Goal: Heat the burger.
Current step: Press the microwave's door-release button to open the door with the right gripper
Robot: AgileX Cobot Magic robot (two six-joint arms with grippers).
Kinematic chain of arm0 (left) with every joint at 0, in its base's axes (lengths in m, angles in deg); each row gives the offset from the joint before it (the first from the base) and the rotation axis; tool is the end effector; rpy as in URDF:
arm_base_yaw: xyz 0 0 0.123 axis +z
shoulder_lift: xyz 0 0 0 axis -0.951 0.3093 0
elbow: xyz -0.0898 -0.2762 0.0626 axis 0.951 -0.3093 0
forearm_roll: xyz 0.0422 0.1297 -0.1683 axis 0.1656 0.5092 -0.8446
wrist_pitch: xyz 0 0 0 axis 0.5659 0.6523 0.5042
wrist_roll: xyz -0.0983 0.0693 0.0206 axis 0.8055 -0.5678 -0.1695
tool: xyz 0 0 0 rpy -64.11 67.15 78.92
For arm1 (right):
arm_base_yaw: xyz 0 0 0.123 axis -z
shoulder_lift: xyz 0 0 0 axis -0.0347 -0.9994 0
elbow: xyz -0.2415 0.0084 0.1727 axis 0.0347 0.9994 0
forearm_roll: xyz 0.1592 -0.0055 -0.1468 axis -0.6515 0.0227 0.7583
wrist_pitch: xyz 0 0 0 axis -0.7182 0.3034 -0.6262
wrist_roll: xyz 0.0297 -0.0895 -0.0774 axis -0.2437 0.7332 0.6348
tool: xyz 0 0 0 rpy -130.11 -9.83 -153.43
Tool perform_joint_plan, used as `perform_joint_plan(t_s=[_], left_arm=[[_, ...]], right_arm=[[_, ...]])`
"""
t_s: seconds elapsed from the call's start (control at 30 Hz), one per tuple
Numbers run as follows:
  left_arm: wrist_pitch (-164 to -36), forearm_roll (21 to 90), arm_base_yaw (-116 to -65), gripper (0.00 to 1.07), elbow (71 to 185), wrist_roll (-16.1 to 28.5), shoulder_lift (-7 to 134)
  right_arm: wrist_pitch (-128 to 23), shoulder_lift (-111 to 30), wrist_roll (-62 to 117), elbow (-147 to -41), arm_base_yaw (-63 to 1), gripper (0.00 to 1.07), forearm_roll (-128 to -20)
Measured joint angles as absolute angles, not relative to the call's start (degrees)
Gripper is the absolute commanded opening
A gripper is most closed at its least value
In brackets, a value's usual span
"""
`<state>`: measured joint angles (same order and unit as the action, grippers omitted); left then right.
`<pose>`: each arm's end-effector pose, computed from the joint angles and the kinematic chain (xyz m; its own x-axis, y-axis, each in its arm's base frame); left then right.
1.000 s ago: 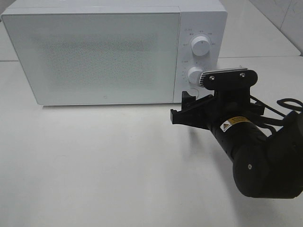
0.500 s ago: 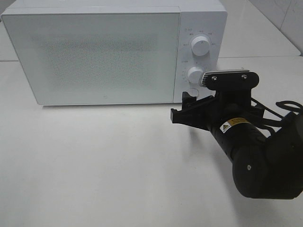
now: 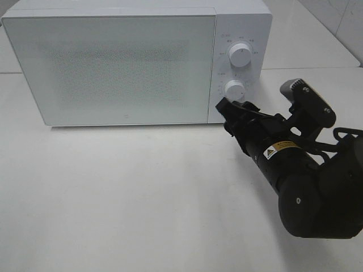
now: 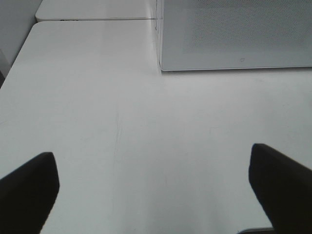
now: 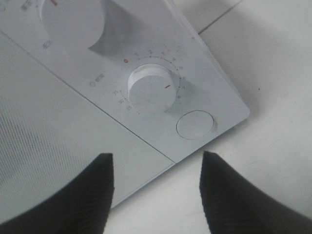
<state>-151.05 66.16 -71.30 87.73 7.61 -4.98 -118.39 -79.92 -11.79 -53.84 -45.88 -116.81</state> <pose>-0.0242 -0.0081 0.2497 -0.4477 0.0019 -0.8942 0.0488 0.9986 -0.0222 0.2687 0.1505 0.1688 -0.1617 0.6974 -0.6982 0.0738 0.7140 0.6962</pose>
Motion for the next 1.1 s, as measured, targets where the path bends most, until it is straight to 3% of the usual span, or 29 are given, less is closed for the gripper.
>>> perform_joint_plan(t_s=[0.33, 0.4, 0.57, 1.1], left_arm=[[-151.0, 66.2, -71.3, 0.98, 87.7, 7.6, -5.0], [-151.0, 66.2, -71.3, 0.98, 87.7, 7.6, -5.0], [-151.0, 66.2, -71.3, 0.98, 87.7, 7.6, -5.0], [-151.0, 66.2, -71.3, 0.98, 87.7, 7.6, -5.0]], right_arm=[[-118.4, -79.9, -44.7, -53.8, -45.9, 0.18, -116.8], [-118.4, -79.9, -46.3, -53.8, -45.9, 0.17, -116.8], [-118.4, -79.9, -53.4, -53.8, -45.9, 0.0, -116.8], [-112.3, -82.3, -56.8, -55.6, -45.9, 0.0, -119.9]])
